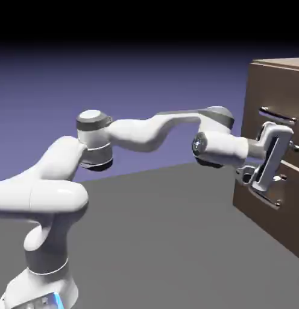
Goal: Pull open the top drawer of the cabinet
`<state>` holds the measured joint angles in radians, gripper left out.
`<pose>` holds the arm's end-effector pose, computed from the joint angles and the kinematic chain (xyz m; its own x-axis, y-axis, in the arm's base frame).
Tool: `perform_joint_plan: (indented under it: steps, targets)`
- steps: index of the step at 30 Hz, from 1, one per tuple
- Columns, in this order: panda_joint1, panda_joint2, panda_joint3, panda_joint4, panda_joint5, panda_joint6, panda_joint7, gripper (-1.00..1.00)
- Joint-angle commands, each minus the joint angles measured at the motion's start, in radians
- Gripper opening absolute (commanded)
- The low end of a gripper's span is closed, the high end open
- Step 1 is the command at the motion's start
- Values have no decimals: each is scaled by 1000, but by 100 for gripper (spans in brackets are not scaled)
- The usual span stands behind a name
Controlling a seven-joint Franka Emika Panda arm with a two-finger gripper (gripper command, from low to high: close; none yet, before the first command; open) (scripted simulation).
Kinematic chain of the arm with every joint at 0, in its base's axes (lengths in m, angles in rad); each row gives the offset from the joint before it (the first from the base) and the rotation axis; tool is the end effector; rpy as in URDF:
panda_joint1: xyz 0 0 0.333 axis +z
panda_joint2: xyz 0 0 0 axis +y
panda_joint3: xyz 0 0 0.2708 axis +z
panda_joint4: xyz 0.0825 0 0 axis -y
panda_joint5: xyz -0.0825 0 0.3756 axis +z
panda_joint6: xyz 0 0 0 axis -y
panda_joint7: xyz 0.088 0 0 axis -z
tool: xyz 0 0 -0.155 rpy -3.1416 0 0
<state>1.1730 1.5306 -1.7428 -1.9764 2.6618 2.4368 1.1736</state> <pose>0.6363 -0.1018 0.4323 -0.2015 -0.6771 -0.7077 0.0266 0.7185 -0.6950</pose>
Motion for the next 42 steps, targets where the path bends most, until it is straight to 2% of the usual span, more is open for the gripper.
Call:
perform_joint_plan:
  steps: [1, 5, 11, 12, 27, 42]
  targets:
    - [19, 34, -29, 14, 44, -10, 7, 0]
    - [61, 111, -92, 44, 140, -32, 23, 0]
    - [-77, 96, -87, 258, 143, 44, 50, 0]
    - [-77, 96, -87, 258, 143, 44, 50, -100]
    - [265, 134, -108, -249, 115, -122, -5, -100]
    - [727, 213, -189, -779, -35, -196, -9, -100]
